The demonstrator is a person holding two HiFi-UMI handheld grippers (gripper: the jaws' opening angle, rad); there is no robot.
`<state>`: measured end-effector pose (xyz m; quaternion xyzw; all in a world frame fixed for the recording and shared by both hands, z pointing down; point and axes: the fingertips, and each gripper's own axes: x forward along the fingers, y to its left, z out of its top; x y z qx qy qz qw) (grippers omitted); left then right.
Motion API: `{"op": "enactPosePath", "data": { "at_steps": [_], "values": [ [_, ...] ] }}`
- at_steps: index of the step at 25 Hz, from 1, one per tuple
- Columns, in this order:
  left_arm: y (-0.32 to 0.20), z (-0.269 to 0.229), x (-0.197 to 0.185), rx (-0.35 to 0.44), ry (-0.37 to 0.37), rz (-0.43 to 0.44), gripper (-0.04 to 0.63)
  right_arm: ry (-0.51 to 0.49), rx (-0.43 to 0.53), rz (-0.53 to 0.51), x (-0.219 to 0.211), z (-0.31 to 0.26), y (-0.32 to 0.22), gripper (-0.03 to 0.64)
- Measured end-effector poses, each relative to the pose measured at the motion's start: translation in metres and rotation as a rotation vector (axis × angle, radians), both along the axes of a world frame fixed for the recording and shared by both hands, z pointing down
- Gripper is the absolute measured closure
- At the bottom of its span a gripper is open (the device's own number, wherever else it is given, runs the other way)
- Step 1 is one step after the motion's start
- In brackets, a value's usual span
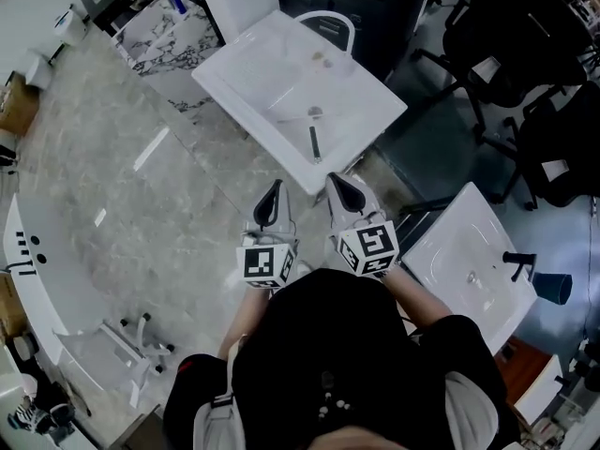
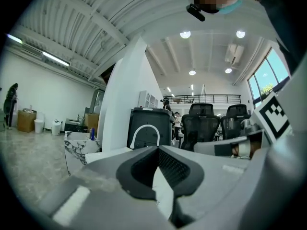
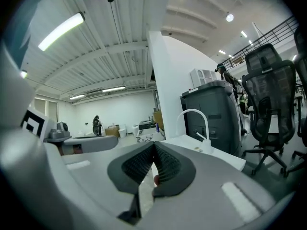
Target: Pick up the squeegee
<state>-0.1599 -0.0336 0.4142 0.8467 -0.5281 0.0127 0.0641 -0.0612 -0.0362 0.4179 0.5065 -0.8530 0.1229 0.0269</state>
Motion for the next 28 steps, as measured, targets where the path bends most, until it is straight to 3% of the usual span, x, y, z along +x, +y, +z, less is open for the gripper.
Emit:
{"op": "enactPosePath", "data": {
  "at_steps": [12,22,28],
  "values": [
    [-0.081,0.006,0.044,-0.024,-0.03,-0.027,0.594,-0.045,-0.017,-0.031,0.041,0.009,-0.083,0.615],
    [-0.13,0.038,0.081,-0.123,-0.054,-0.081,0.594,-0.078,-0.048,-0.006,0.089,0.02,-0.12,0.615],
    [-0.156,0.071,0.085,-0.206,-0.077,-0.106,0.594,-0.059,-0.093,0.001,0.096,0.041,-0.133,0.615]
  ]
}}
